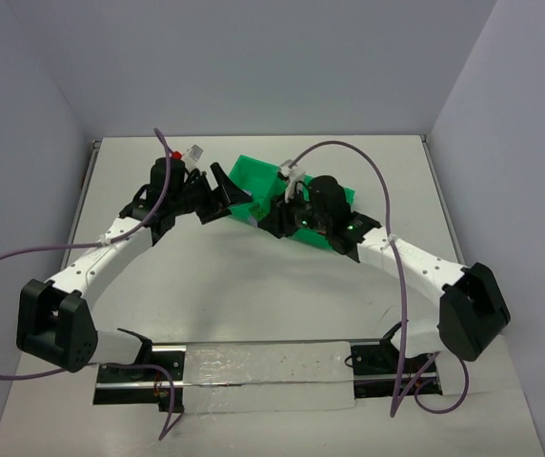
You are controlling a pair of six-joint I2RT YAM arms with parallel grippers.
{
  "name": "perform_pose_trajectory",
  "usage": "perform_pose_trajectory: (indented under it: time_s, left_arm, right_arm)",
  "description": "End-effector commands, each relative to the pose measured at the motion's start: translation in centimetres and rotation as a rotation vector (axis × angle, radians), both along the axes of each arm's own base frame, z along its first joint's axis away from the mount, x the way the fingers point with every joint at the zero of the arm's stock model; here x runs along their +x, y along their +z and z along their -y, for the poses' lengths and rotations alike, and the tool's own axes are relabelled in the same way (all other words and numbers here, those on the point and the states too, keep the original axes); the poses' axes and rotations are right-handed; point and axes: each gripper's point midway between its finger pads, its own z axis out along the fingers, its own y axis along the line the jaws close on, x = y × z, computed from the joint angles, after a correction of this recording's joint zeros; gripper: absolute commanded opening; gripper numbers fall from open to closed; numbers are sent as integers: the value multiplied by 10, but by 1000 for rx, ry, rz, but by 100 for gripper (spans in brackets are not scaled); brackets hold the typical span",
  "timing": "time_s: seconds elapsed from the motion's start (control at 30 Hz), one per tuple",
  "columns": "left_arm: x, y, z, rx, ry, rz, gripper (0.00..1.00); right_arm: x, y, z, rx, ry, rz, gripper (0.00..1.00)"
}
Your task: Sort the legos into containers by color
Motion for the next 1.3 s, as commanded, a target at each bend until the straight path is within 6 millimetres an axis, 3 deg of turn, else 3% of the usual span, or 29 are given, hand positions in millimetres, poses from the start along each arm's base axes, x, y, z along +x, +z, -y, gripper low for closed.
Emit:
perform_pose_trajectory:
  time_s: [0.0,0.1,0.17,0.33,0.47,0.57,0.83,1.0,1.27]
  left_arm:
    - [3,39,-8,32,10,144,95]
    - [-3,47,-8,12,-28,219,95]
    - [-13,47,-7,-20,-70,272,94]
    - [-56,73,11,-204,-302,465,90]
    - [-85,78,20,-305,-469,515,89]
    - [-95,87,25,-352,-538,553,89]
    - [-105,96,39,-377,-603,572,90]
    - [-104,93,56,-372,-626,547,88]
    - [-104,101,67,-387,-630,541,85]
  right_arm:
    - [-4,42,20,176,-7,29,0]
    - [-23,60,35,302,82,-7,0]
    - [-26,62,49,361,91,-61,0]
    - [-53,81,57,450,258,-121,0]
    - [-71,95,58,490,359,-138,0]
    - [-81,105,57,516,420,-131,0]
    - [-77,99,53,520,421,-171,0]
    - [-81,104,49,522,443,-164,0]
    - [-82,101,46,518,452,-176,0]
